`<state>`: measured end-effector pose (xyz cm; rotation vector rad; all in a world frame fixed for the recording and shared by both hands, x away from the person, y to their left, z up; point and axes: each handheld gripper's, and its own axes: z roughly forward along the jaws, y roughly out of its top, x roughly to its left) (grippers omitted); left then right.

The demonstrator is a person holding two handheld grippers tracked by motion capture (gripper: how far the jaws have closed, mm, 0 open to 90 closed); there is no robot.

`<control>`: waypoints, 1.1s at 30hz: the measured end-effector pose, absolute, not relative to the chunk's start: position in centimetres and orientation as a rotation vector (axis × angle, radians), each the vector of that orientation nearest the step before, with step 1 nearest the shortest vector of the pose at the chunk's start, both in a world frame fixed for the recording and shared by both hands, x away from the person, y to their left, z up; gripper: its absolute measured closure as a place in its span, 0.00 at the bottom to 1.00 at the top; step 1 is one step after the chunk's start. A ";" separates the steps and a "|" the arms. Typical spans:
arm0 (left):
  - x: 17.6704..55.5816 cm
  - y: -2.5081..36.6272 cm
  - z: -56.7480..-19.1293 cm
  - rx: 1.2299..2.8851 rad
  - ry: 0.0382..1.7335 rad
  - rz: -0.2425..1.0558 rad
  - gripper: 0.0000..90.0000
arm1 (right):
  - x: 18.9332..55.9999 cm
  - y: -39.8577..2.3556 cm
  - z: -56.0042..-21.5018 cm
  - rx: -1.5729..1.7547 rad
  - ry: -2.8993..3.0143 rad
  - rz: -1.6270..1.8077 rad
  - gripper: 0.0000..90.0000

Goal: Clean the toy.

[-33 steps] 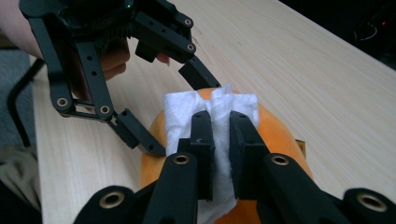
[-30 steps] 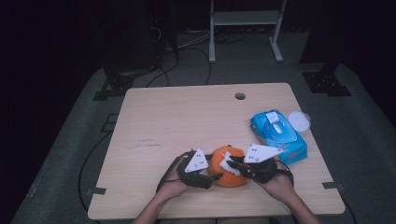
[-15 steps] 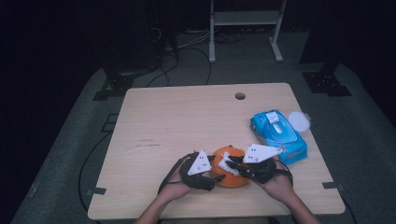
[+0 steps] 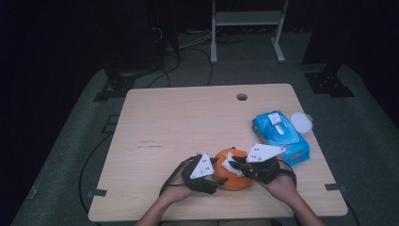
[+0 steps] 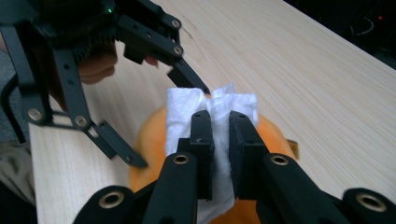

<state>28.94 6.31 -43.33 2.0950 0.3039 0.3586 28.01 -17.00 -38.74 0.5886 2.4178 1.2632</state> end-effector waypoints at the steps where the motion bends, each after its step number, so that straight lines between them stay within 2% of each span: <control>1: 29.2 6.4 -43.4 2.083 0.348 0.327 0.28 | 28.0 -17.2 -38.8 0.598 2.416 1.261 0.89; 2: 29.4 6.4 -43.4 2.077 0.378 0.307 0.25 | 28.0 -17.3 -38.9 0.603 2.416 1.254 0.89; 4: 29.5 6.5 -43.5 2.067 0.411 0.290 0.24 | 28.0 -17.2 -39.0 0.607 2.422 1.256 0.89; 8: 28.8 6.1 -43.4 2.079 0.346 0.360 0.31 | 27.4 -15.8 -38.8 0.551 2.443 1.265 0.89; 13: 27.8 5.4 -43.4 2.117 0.231 0.465 0.33 | 27.3 -15.6 -38.4 0.545 2.422 1.265 0.89; 19: 27.8 5.5 -43.4 2.117 0.218 0.455 0.33 | 28.4 -17.8 -38.5 0.646 2.388 1.263 0.90; 25: 27.9 5.4 -43.7 2.143 0.220 0.442 0.34 | 27.3 -15.3 -38.5 0.540 2.425 1.243 0.90; 33: 29.5 7.2 -44.4 2.142 0.318 0.334 0.33 | 27.9 -17.2 -39.3 0.615 2.423 1.182 0.89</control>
